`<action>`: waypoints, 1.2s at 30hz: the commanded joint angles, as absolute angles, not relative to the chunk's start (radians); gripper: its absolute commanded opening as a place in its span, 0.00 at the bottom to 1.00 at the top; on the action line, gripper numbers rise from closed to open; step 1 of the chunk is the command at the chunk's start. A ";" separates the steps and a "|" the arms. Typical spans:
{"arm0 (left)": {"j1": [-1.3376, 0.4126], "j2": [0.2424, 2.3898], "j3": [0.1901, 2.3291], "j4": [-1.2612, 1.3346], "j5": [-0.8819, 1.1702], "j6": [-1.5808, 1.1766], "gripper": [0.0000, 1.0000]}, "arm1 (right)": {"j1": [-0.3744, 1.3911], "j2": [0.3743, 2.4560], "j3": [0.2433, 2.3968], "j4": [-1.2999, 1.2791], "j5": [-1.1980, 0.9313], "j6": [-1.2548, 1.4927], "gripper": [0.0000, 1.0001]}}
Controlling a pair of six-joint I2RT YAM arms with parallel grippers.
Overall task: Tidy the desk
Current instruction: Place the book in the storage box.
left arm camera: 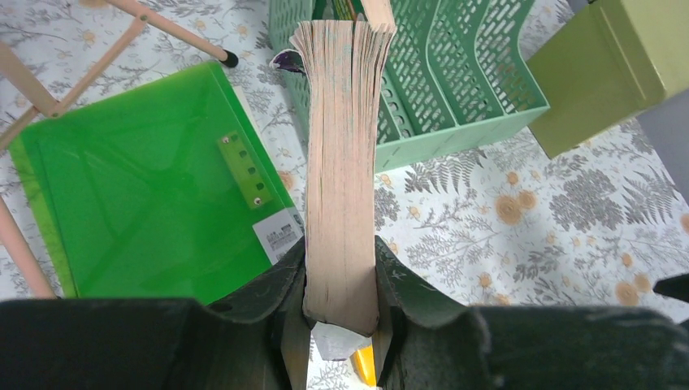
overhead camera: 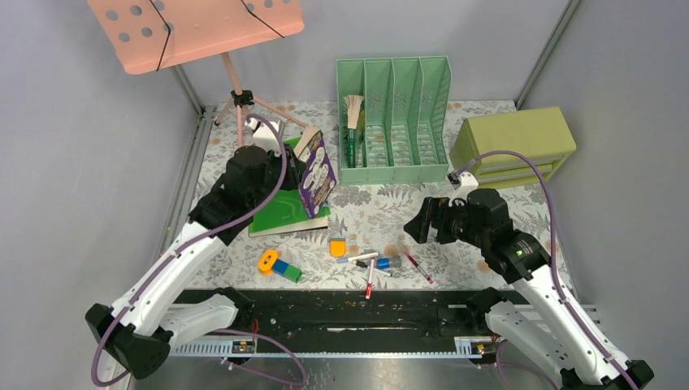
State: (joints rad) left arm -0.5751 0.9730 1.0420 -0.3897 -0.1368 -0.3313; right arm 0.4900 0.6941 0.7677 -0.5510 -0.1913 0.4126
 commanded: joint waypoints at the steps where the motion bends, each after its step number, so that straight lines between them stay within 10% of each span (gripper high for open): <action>1: -0.565 1.021 1.176 -0.217 -0.203 -0.301 0.00 | 0.488 0.664 0.768 -0.568 -0.166 0.430 0.99; 36: -0.537 1.398 1.467 -0.025 -0.246 -0.194 0.00 | 0.488 0.582 0.712 -0.579 -0.140 0.472 0.99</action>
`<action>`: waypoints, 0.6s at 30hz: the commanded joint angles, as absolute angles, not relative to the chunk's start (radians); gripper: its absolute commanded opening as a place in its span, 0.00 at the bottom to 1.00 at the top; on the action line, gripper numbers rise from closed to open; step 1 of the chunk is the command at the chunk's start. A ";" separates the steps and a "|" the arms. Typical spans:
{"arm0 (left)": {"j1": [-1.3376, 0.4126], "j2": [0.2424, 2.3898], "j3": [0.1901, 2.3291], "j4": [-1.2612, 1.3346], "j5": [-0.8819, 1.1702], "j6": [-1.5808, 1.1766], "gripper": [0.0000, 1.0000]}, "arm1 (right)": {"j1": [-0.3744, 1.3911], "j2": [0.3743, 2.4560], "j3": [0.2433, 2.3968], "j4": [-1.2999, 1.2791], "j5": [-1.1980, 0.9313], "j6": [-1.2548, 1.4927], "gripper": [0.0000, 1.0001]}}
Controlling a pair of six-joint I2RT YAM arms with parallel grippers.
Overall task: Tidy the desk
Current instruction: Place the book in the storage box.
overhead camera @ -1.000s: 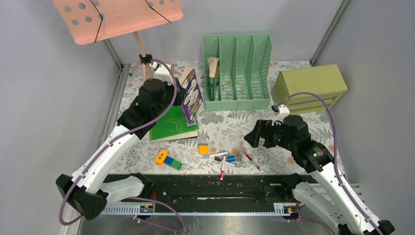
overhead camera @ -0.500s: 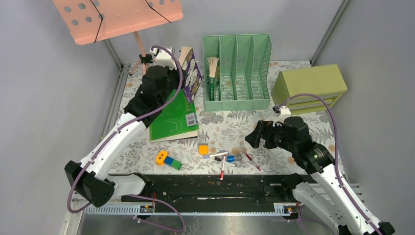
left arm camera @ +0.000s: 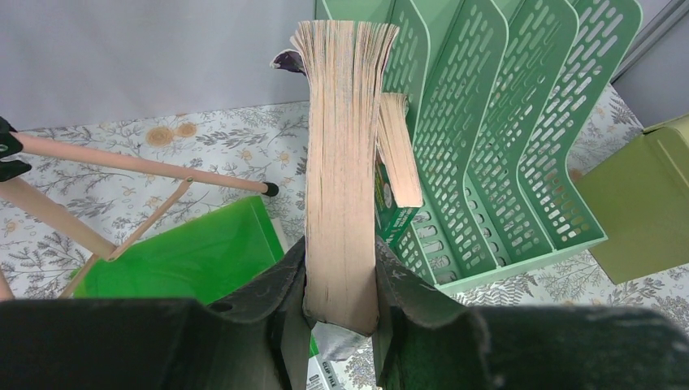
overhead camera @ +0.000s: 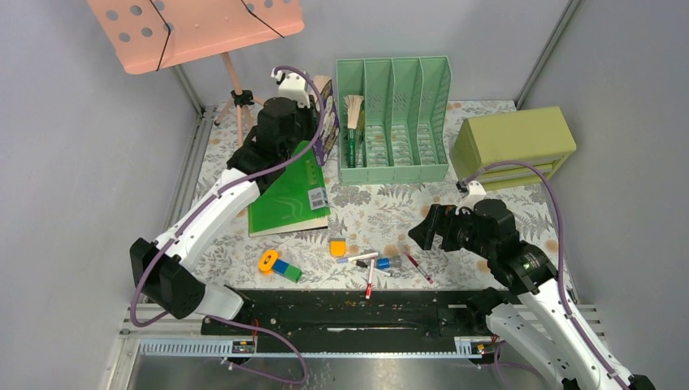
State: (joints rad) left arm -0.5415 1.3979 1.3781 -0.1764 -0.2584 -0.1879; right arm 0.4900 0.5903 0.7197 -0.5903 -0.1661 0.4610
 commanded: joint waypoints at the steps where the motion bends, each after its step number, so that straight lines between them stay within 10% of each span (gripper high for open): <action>1: -0.536 1.403 1.472 -0.023 -0.242 -0.199 0.00 | 0.488 0.581 0.711 -0.580 -0.140 0.472 0.99; 18: -0.536 1.460 1.476 0.046 -0.135 -0.357 0.00 | 0.488 0.561 0.691 -0.605 -0.102 0.466 0.99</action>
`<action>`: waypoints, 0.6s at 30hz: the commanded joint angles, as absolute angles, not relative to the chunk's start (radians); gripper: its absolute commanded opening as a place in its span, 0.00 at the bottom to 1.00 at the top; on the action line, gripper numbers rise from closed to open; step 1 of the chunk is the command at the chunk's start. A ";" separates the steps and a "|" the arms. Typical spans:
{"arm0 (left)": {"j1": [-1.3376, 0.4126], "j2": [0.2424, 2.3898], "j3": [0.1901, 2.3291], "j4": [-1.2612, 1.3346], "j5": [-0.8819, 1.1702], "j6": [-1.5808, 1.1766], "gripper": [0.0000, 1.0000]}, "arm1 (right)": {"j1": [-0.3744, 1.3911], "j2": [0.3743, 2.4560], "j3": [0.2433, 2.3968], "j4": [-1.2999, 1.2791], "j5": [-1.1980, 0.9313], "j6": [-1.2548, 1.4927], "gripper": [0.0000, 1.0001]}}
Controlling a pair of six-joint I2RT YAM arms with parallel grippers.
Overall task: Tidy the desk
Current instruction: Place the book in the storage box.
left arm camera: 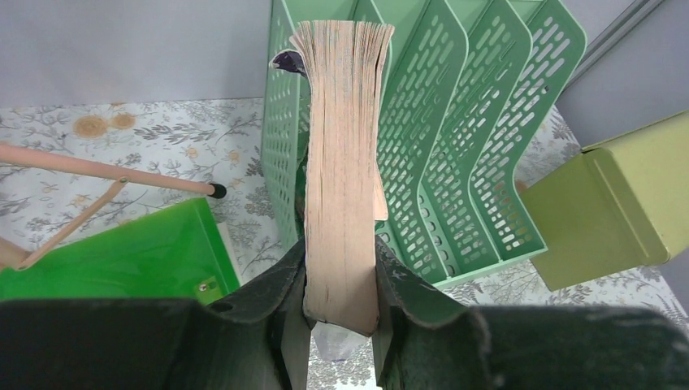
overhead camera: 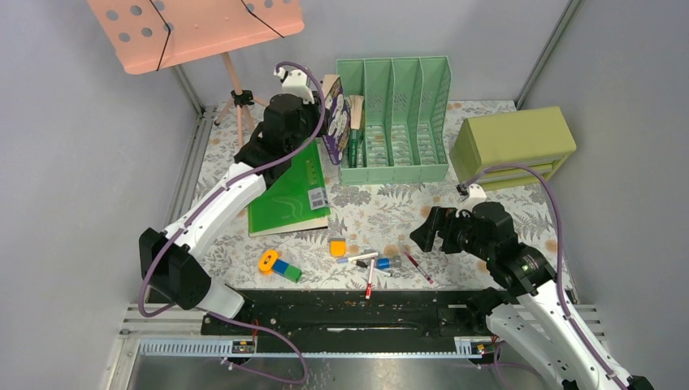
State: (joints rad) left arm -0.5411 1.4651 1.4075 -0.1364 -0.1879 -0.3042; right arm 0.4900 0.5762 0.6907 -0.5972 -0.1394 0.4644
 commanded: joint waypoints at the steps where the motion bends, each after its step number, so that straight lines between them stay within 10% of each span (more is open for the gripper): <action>1: -0.536 1.463 1.478 0.047 -0.136 -0.359 0.00 | 0.488 0.559 0.691 -0.606 -0.101 0.465 0.99; 18: -0.537 1.527 1.507 0.036 -0.227 -0.350 0.00 | 0.488 0.572 0.686 -0.606 -0.077 0.455 0.99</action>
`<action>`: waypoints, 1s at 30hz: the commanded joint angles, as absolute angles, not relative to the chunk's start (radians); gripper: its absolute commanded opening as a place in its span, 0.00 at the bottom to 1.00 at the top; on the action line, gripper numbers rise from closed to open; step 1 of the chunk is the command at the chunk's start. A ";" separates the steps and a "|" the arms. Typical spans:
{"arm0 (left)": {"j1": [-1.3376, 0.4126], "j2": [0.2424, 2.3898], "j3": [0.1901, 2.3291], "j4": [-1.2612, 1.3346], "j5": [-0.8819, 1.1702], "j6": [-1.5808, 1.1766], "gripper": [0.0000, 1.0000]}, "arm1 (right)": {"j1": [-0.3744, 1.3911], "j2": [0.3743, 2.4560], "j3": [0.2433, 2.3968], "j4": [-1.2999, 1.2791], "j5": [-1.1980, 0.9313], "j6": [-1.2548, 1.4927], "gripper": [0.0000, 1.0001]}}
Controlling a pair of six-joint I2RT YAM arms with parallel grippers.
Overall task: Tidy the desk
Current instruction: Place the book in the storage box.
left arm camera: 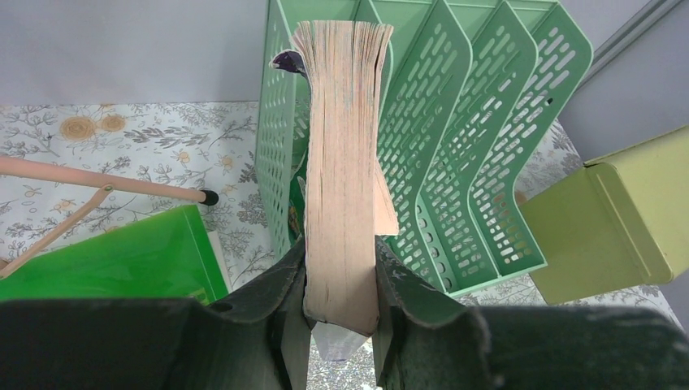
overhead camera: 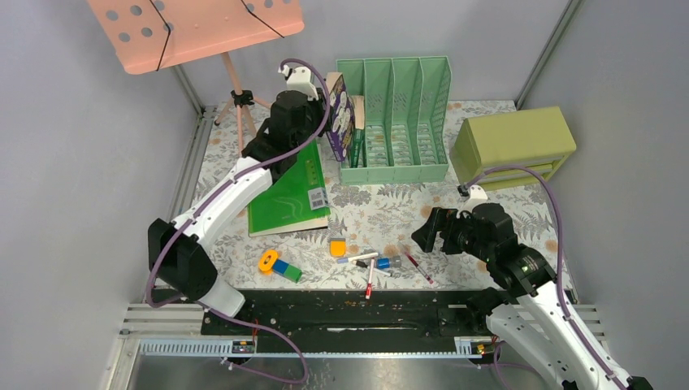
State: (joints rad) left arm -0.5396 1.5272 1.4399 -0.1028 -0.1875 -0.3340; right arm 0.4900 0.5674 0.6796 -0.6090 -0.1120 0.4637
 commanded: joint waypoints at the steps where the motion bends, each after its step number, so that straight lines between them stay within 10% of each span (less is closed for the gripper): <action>1: -0.536 1.530 1.508 0.040 -0.229 -0.350 0.00 | 0.488 0.571 0.684 -0.608 -0.077 0.457 0.99; 30: -0.537 1.725 1.677 0.072 -0.230 -0.330 0.00 | 0.487 0.575 0.667 -0.598 -0.084 0.479 1.00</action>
State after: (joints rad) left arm -0.5369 1.7248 1.6032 -0.0719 -0.2184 -0.3298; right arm 0.4900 0.5842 0.6727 -0.6090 -0.0956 0.4694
